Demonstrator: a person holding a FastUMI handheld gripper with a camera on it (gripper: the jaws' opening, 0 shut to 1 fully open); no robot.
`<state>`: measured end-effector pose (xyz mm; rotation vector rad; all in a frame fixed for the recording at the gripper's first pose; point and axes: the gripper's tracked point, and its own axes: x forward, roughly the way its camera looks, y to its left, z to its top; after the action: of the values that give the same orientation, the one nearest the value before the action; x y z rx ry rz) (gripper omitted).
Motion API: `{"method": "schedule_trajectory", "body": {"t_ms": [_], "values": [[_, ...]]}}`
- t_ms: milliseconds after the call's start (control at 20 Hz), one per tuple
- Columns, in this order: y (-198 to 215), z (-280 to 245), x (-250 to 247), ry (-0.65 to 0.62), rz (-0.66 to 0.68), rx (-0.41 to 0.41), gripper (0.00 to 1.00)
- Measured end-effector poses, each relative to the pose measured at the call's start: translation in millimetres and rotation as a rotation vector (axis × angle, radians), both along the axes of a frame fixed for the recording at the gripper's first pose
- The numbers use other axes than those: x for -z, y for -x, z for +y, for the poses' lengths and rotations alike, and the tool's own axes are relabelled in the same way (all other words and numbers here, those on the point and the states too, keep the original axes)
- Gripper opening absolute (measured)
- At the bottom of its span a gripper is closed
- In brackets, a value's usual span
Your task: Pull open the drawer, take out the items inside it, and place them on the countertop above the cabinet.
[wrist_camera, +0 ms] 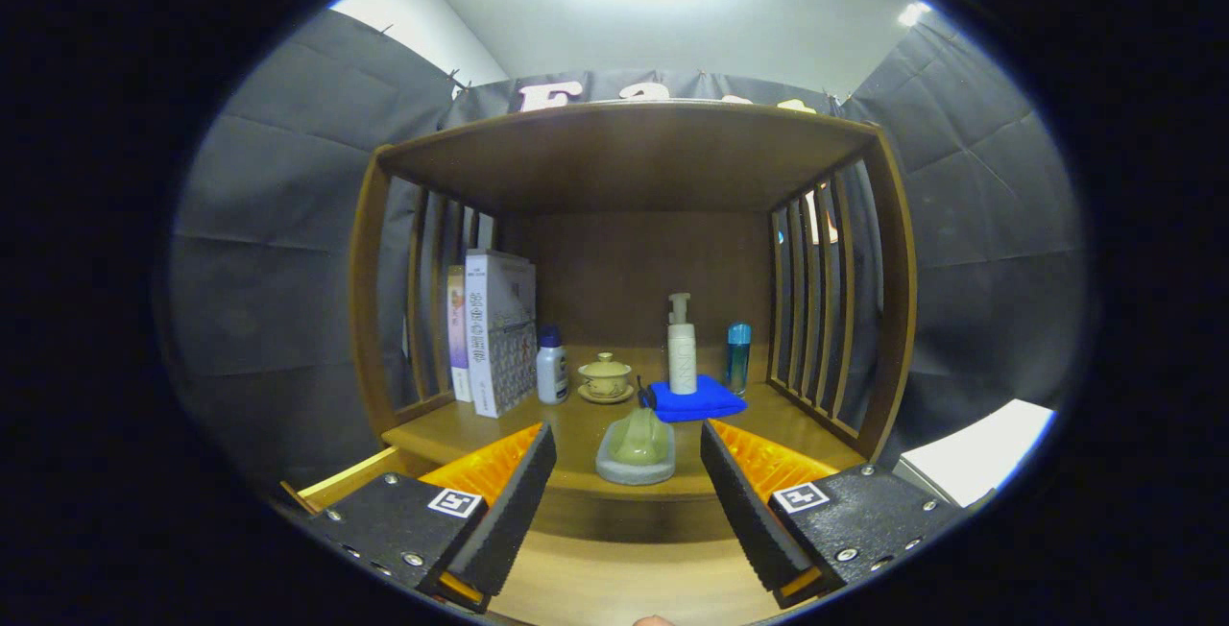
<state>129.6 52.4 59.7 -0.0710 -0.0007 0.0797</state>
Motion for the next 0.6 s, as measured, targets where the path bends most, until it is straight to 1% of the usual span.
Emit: {"method": "schedule_trajectory", "body": {"t_ms": [200, 250, 300, 600], "values": [[25.7, -6.1, 8.5, 0.019, -0.026, 0.032, 0.95], [33.4, -5.8, 12.3, 0.021, -0.029, 0.032, 0.95], [49.4, -3.8, 15.8, 0.021, -0.032, 0.031, 0.95], [88.6, 5.5, 39.6, 0.042, -0.025, 0.006, 0.95]]}}
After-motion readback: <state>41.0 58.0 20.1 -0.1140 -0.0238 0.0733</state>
